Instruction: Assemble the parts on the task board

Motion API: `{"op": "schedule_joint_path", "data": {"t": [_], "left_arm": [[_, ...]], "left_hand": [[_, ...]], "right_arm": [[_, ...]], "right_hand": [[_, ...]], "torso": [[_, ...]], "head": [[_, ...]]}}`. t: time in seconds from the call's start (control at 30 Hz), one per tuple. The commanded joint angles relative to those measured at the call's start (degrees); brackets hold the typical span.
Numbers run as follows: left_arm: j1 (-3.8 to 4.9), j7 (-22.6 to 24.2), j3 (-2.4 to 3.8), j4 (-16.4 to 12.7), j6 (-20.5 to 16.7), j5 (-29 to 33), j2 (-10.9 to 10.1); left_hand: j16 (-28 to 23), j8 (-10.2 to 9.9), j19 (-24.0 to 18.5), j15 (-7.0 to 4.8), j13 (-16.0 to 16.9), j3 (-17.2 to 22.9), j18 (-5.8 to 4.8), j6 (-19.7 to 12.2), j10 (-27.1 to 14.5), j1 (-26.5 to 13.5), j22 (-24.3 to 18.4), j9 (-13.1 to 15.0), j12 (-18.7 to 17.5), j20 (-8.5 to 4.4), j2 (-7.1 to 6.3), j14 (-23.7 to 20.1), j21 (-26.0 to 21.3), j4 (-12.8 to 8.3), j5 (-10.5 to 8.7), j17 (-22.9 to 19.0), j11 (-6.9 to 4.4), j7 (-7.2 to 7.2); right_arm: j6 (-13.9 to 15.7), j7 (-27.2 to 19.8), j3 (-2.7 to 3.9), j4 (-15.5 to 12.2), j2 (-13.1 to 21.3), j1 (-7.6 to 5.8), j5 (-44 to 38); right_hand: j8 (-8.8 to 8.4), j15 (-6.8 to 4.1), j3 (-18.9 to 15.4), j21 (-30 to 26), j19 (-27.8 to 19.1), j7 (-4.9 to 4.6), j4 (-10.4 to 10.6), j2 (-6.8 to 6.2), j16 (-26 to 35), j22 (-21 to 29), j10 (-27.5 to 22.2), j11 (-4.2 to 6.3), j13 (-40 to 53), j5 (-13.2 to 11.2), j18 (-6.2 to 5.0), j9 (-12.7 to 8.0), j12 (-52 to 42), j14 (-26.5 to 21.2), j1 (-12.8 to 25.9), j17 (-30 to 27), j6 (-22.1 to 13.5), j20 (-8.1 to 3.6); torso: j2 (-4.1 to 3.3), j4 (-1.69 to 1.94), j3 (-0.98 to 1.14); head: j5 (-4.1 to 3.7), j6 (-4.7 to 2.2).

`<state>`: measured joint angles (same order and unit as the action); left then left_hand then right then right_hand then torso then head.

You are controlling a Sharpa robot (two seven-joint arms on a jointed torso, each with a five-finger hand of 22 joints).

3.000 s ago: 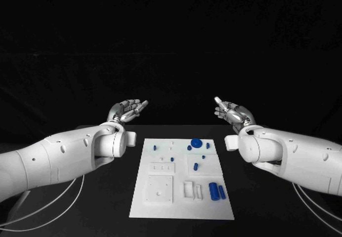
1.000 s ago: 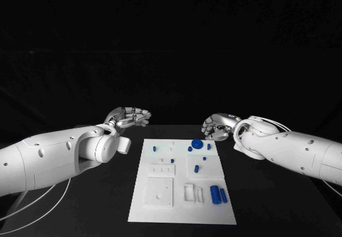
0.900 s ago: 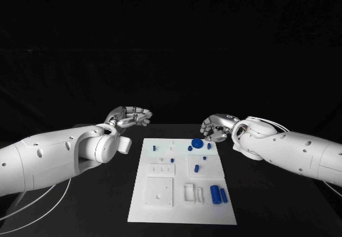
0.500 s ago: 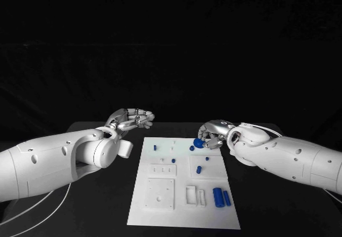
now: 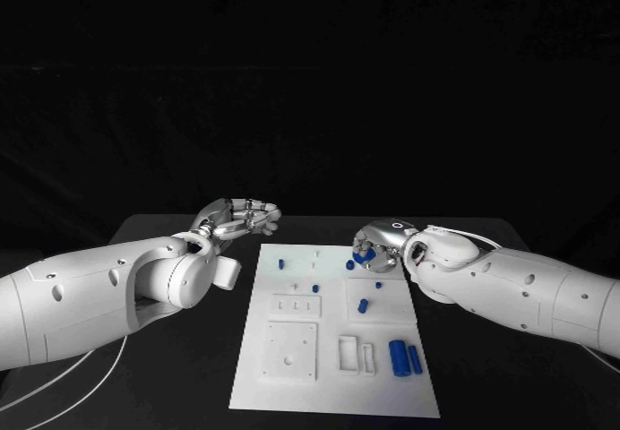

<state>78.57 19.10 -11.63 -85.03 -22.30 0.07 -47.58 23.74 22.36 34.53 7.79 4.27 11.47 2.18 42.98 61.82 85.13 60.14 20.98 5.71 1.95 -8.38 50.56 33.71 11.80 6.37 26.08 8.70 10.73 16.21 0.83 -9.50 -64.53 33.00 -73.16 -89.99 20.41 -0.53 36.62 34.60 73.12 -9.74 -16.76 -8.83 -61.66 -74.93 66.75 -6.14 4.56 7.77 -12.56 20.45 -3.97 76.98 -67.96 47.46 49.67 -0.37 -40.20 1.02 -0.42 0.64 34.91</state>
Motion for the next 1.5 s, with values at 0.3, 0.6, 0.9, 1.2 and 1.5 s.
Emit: {"op": "schedule_joint_path", "data": {"t": [0.3, 0.6, 0.9, 1.2, 1.5], "left_arm": [[0.14, 0.62, 0.05, -0.07, 1.1, -0.34, 0.29], [0.14, 0.48, 0.05, -0.4, 1.25, -0.34, 0.33], [0.14, 0.29, 0.05, -0.41, 1.37, -0.34, 0.59], [0.14, 0.17, 0.05, -0.35, 1.55, -0.33, 0.63], [0.14, 0.01, 0.05, -0.25, 1.71, -0.32, 0.76]], "left_hand": [[-0.31, -0.26, -0.15, 0.41, -0.1, -0.37, 0.89, 0.38, 0.04, 0.03, -0.03, -0.12, -0.29, 0.42, -0.35, 0.09, -0.39, 0.24, -0.18, -0.09, 0.28, 0.21], [-0.39, -0.31, -0.17, 0.42, -0.12, -0.47, 0.9, 0.4, 0.05, 0.05, -0.02, -0.15, -0.38, 0.45, -0.36, 0.08, -0.42, 0.35, -0.22, -0.11, 0.27, 0.18], [-0.48, -0.4, -0.19, 0.44, -0.15, -0.63, 0.93, 0.42, 0.04, 0.06, 0.0, -0.2, -0.54, 0.48, -0.37, 0.1, -0.45, 0.55, -0.32, -0.12, 0.27, 0.15], [-0.56, -0.46, -0.21, 0.45, -0.17, -0.74, 0.94, 0.45, 0.03, 0.11, 0.02, -0.23, -0.66, 0.5, -0.37, 0.11, -0.48, 0.7, -0.38, -0.14, 0.29, 0.13], [-0.63, -0.52, -0.23, 0.47, -0.19, -0.86, 0.95, 0.47, 0.03, 0.13, 0.04, -0.27, -0.78, 0.52, -0.37, 0.13, -0.5, 0.88, -0.45, -0.14, 0.3, 0.11]], "right_arm": [[2.31, 3.22, 0.03, 0.12, -0.47, 0.06, -5.34], [2.23, 3.77, 0.04, 1.06, -1.82, 0.07, -6.04], [2.27, 3.86, 0.04, 1.94, -3.08, 0.13, -6.56], [1.88, 3.92, 0.04, 3.09, -3.72, 0.25, -7.5], [1.36, 3.99, 0.04, 2.97, -3.93, 0.48, -8.2]], "right_hand": [[-0.06, 0.05, 1.52, 1.16, 0.33, -0.02, 0.17, -0.76, -1.14, -1.32, 0.28, 0.07, -0.13, -2.26, -2.44, 0.16, 0.01, -0.68, 0.41, -0.85, 0.38, -0.63], [-0.17, 0.19, 2.36, 1.62, 0.39, -0.07, 0.33, -1.53, -1.71, -1.26, -0.1, -0.07, -0.31, -3.82, -2.44, 0.17, 0.21, -0.82, 0.97, -1.57, 0.34, -0.53], [-0.27, 0.4, 2.68, 1.78, 0.35, -0.12, 0.42, -1.68, -2.02, -1.22, -0.82, -0.29, -0.49, -4.23, -2.44, 0.16, 0.32, -0.92, 1.37, -2.0, 0.24, -0.47], [-0.1, 0.38, 2.99, 1.94, 0.36, 0.0, 0.56, -1.5, -2.36, -1.2, -0.68, -0.26, -0.41, -4.48, -2.44, 0.24, 0.07, -0.97, 1.75, -2.37, 0.59, -0.43], [0.33, -0.14, 3.88, 2.57, 0.68, 0.38, 0.66, -1.17, -2.9, -1.28, 0.79, 0.27, 0.11, -4.67, -2.44, 0.48, -0.5, -1.12, 2.05, -3.03, 1.52, -0.6]], "torso": [[-1.41, -0.02, -0.06], [-2.12, 0.03, -0.02], [-2.85, 0.24, 0.01], [-3.19, 0.27, -0.01], [-3.22, 0.21, 0.03]], "head": [[-0.04, -0.82], [-0.22, -1.33], [-0.23, -1.59], [-0.28, -1.57], [-0.25, -1.35]]}}
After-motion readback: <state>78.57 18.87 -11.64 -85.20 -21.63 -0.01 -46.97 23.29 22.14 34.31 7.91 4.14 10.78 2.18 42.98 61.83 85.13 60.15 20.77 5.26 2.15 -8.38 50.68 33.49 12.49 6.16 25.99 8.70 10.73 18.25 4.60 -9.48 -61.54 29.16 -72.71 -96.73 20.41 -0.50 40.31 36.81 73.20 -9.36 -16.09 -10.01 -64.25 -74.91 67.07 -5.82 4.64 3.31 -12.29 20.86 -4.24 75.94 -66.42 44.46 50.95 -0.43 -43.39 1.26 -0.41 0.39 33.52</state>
